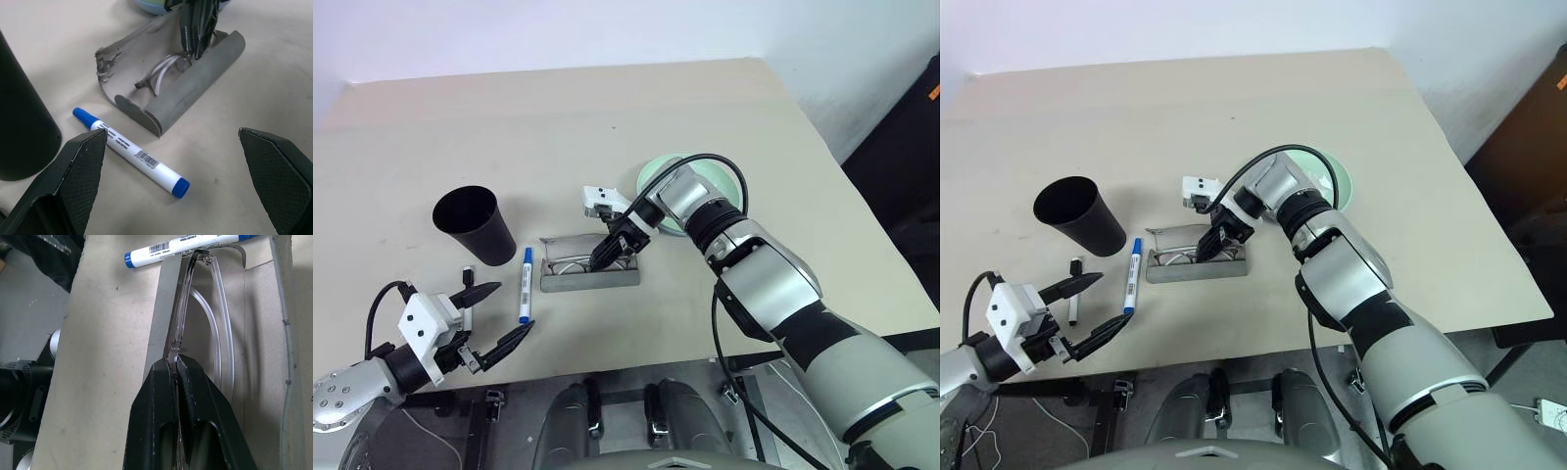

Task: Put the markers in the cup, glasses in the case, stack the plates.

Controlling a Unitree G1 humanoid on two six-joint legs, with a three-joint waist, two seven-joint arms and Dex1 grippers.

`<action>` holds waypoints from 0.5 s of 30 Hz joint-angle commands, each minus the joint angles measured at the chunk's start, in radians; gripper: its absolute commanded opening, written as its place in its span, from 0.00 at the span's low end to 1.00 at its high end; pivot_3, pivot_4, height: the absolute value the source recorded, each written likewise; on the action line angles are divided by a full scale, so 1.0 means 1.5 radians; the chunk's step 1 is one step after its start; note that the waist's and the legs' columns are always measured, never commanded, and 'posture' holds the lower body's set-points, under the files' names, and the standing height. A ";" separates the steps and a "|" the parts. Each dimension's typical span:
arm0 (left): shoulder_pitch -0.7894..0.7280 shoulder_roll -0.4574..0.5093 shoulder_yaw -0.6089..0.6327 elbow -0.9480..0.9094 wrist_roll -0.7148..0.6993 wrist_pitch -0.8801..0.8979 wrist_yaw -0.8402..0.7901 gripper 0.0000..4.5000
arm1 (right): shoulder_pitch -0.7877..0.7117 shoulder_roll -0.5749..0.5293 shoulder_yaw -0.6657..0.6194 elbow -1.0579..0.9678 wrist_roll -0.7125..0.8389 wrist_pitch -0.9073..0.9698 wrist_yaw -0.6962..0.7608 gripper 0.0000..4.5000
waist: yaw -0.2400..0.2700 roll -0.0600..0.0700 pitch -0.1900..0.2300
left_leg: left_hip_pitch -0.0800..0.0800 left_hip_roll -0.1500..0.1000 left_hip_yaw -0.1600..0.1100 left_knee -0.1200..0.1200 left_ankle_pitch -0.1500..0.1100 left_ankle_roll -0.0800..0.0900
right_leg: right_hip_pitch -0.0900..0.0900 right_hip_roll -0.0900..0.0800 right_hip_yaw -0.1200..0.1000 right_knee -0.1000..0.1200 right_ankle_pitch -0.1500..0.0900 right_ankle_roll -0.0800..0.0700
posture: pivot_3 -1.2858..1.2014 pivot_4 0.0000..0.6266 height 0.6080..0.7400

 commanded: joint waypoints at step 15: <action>-0.020 -0.001 -0.021 -0.005 0.013 -0.008 0.003 1.00 | -0.009 0.003 -0.033 0.005 -0.027 0.004 -0.012 0.38 | 0.000 0.000 0.000 | 0.000 0.000 0.000 0.000 0.000 0.000 | 0.000 0.000 0.000 0.000 0.000 0.000 | 0.52 0.24 0.81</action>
